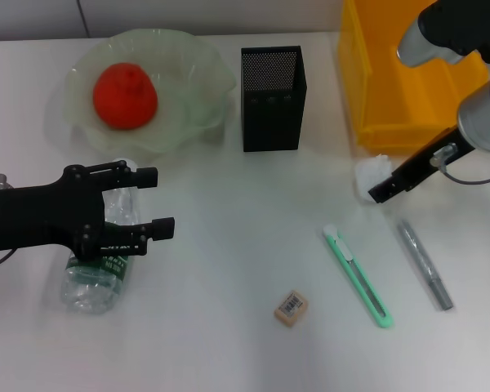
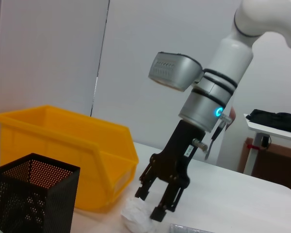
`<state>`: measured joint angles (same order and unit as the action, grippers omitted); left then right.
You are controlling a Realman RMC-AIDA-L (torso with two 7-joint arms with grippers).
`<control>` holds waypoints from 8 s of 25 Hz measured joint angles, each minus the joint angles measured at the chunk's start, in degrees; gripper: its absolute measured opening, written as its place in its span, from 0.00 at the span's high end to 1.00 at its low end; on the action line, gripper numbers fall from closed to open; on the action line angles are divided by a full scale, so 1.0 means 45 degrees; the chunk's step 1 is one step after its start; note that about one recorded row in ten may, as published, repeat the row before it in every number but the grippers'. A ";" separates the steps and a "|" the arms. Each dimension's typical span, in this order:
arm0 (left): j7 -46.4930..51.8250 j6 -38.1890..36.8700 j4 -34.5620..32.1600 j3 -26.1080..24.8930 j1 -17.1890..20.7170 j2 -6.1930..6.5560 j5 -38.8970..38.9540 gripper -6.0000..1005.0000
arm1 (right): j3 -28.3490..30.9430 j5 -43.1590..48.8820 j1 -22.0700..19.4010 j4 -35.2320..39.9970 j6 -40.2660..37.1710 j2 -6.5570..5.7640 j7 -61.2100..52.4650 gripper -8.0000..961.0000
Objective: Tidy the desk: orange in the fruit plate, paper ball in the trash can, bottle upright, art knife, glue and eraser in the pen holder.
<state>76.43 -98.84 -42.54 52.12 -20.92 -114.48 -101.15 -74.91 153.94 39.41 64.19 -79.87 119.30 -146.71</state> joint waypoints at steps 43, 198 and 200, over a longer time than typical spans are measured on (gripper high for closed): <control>0.7238 -0.0122 -0.5831 -0.0376 0.0056 -0.0833 -0.1426 0.25 | 0.4558 -1.1886 -0.4120 0.0977 0.3627 -0.0035 0.8912 0.23; -0.4908 -0.2828 0.3695 -0.4581 0.1028 -0.0072 0.1066 0.22 | 0.9921 -1.2626 -0.4228 -0.8346 -0.6777 -0.0167 1.8989 0.17; -0.4379 -0.2813 0.3339 -0.3210 0.0861 0.0364 0.0042 0.22 | 0.9724 -1.1986 -0.4144 -0.6178 -0.6594 -0.0174 1.6194 0.17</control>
<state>56.73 -111.50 -27.51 37.67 -17.04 -112.84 -100.96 -31.15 100.01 20.76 36.39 -109.54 118.51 -73.84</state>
